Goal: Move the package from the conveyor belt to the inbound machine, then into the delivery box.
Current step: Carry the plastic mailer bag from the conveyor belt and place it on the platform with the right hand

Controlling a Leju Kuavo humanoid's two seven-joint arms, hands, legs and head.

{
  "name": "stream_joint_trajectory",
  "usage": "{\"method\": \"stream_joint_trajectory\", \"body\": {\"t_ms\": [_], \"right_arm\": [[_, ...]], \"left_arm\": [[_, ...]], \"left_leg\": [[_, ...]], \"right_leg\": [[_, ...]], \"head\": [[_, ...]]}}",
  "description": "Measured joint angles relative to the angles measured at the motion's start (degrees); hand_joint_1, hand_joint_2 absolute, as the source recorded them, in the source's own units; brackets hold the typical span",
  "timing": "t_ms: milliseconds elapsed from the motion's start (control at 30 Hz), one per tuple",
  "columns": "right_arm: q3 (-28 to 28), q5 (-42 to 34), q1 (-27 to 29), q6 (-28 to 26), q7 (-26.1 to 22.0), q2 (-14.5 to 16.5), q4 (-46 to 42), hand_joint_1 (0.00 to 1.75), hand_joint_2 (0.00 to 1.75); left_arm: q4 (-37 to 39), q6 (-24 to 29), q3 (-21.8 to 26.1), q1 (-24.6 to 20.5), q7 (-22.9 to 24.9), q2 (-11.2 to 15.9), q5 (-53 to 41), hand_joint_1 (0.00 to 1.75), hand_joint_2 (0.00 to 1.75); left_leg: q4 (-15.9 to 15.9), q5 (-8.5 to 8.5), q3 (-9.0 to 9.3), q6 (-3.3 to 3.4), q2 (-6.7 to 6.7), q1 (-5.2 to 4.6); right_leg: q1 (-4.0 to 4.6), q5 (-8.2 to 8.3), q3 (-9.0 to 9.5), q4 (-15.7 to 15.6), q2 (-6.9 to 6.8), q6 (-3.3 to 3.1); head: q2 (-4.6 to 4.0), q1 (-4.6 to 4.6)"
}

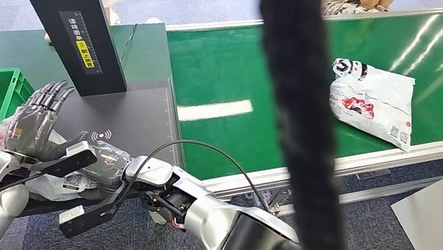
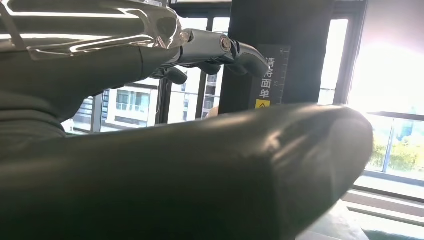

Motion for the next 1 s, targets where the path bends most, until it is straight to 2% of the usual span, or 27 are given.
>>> {"method": "stream_joint_trajectory", "body": {"t_ms": [300, 567, 833, 933, 1000], "right_arm": [[0.3, -0.7, -0.5, -2.1, 2.4, -0.2, 2.0, 0.00, 0.00], [-0.7, -2.5, -0.7, -5.3, 5.3, -1.7, 3.2, 0.00, 0.00], [-5.0, -4.8, -2.6, -8.0, 7.9, -4.7, 3.8, 0.00, 0.00], [-7.1, -5.9, -3.1, -10.2, 10.3, -6.4, 3.8, 0.00, 0.00], [-10.0, -7.1, -4.2, -11.1, 11.5, -8.5, 3.8, 0.00, 0.00]], "left_arm": [[0.5, 0.2, -0.4, -0.1, 0.0, -0.2, 0.7, 0.00, 0.00], [-0.2, 0.2, -0.9, 1.0, 0.8, -0.2, 0.2, 0.00, 0.00], [-0.4, -1.6, -0.8, 1.2, 1.5, -0.3, 0.3, 0.00, 0.00], [0.4, -5.5, -0.1, 0.8, 1.4, -0.4, 3.6, 0.00, 0.00], [1.4, -7.8, 0.2, 0.8, 0.3, -0.4, 6.1, 0.00, 0.00]], "left_leg": [[0.0, 0.00, 0.00, 0.00, 0.00, -0.01], [0.0, 0.00, 0.01, 0.00, 0.00, -0.01], [0.0, 0.00, 0.02, 0.00, 0.01, -0.02], [0.0, 0.00, 0.03, 0.00, -0.04, -0.02], [0.0, 0.03, 0.00, 0.02, -0.27, -0.03]], "right_leg": [[-0.01, 0.00, 0.00, 0.0, 0.00, 0.00], [-0.01, 0.00, 0.00, 0.0, 0.00, 0.00], [-0.01, 0.04, -0.01, 0.0, 0.02, -0.01], [-0.01, 0.03, -0.01, 0.0, -0.02, -0.01], [-0.02, 0.02, 0.05, 0.0, -0.21, 0.00]], "head": [[0.00, 0.00], [0.00, 0.00], [0.00, 0.00], [0.00, 0.00], [0.00, 0.00]]}}
